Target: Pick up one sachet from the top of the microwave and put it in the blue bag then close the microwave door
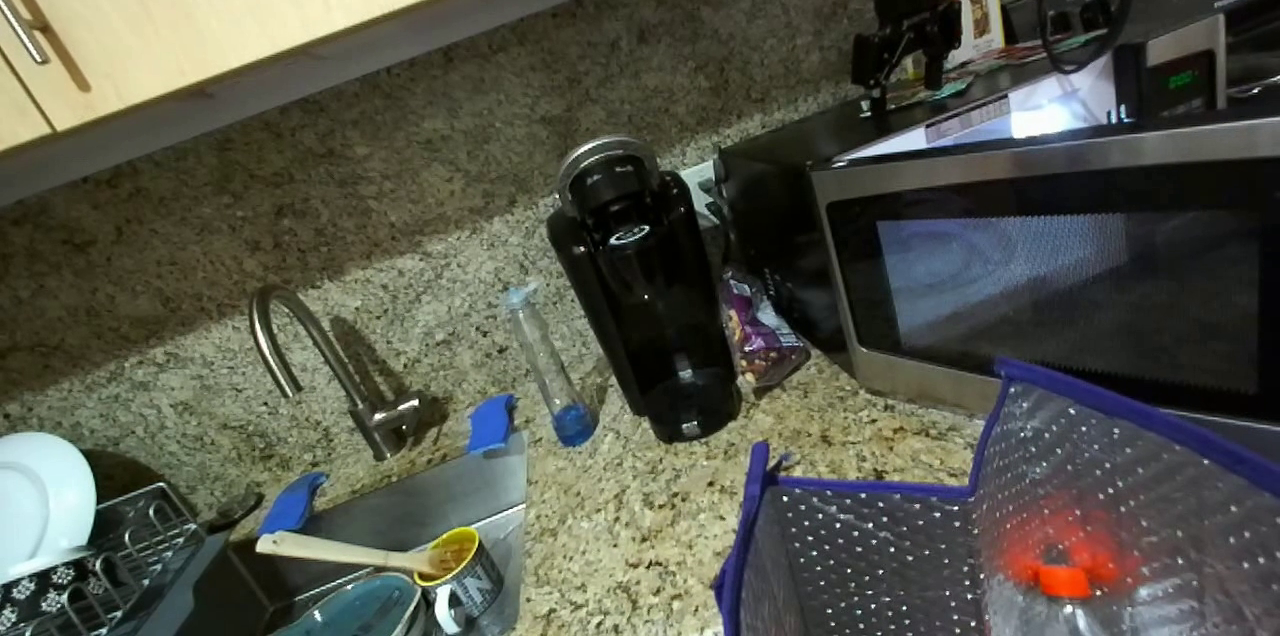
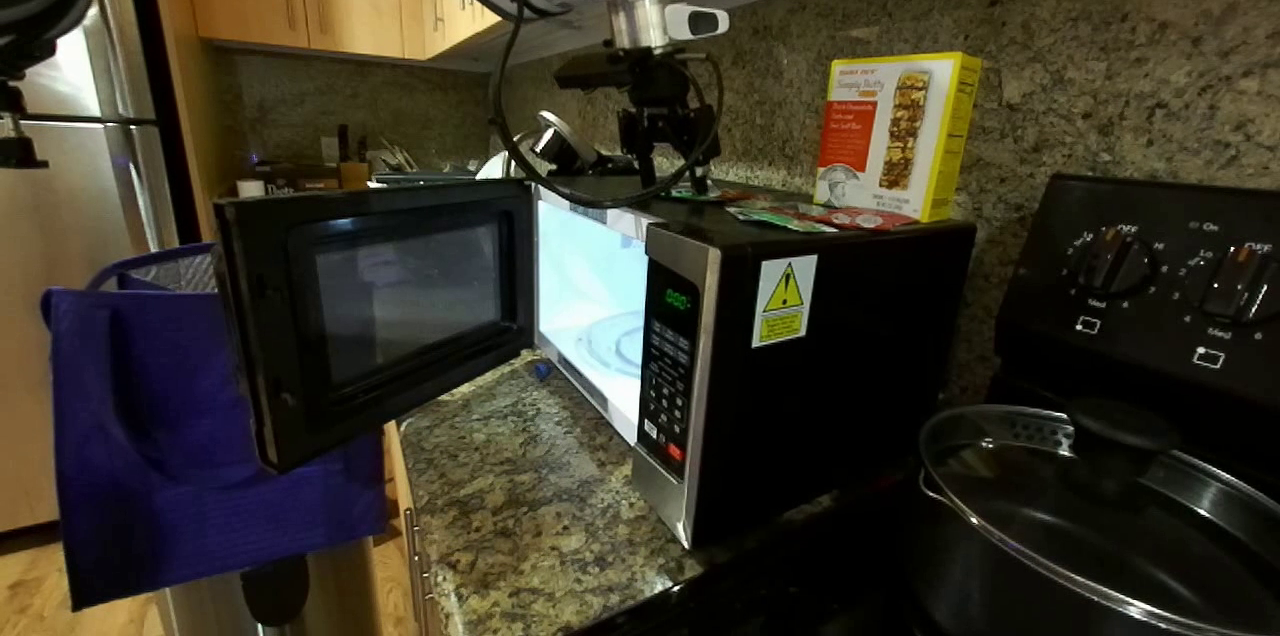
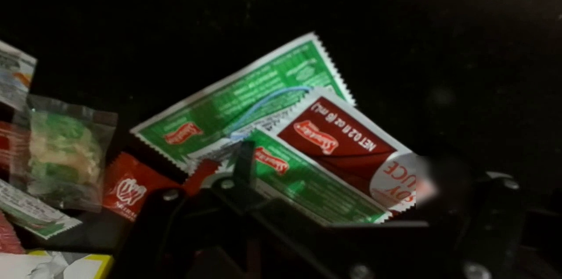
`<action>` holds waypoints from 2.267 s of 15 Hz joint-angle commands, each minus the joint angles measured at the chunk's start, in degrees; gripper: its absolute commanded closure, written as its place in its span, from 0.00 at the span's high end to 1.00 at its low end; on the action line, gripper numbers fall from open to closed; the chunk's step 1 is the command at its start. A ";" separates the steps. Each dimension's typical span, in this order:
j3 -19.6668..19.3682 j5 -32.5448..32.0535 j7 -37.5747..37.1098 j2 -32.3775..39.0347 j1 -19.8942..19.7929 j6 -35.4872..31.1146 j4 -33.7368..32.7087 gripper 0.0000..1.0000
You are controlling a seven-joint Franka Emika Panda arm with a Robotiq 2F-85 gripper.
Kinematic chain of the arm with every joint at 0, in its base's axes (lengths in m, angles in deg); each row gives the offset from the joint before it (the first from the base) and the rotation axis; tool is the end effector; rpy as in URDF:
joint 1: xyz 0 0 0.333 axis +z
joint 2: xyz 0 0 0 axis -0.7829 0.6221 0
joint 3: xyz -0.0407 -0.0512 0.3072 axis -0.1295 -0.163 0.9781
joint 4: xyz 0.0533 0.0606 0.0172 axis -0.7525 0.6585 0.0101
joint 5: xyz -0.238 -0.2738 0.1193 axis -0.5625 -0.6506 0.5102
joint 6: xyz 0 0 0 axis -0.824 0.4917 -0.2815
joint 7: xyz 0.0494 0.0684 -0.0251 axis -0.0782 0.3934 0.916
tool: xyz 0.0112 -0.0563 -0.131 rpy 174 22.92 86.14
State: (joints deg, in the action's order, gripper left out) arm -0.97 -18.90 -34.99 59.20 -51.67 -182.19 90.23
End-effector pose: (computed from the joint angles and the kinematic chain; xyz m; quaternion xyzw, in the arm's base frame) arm 0.7846 -0.0292 0.4572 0.9873 -0.0579 0.1476 0.0141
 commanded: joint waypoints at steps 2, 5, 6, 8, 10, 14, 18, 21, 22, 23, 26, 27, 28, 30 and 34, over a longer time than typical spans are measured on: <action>1.31 3.31 1.52 4.04 -2.85 0.96 -3.81 0.61; 2.04 5.05 1.71 4.15 -3.92 0.49 -3.55 0.41; 2.29 5.46 1.94 4.19 -4.25 0.50 -3.42 0.33; 2.63 5.61 1.99 4.13 -4.64 0.48 -2.83 0.19; 3.20 5.54 3.37 3.94 -4.83 1.46 -2.34 0.09; 4.39 5.27 7.63 1.99 -4.36 3.12 -1.17 0.04; 3.96 3.09 9.44 -0.60 -2.00 8.36 -0.08 0.08; 3.78 2.24 11.23 -3.35 -0.21 9.81 0.69 0.09; 3.88 2.23 11.93 -4.37 0.26 9.82 0.86 0.08; 3.81 2.22 12.33 -5.17 0.75 9.73 1.02 0.08; 3.74 2.52 13.54 -7.06 1.65 9.53 1.13 0.08; 3.78 2.91 13.55 -7.21 1.61 9.54 0.97 0.08; 3.33 2.77 12.30 -7.05 1.75 9.01 0.69 0.34; 3.31 3.20 12.42 -6.50 1.26 9.84 0.06 0.41; 3.50 3.90 12.62 -5.26 0.12 12.19 -0.68 0.65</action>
State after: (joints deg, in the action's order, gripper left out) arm 2.30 -15.64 -23.37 54.10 -50.56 -171.79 88.86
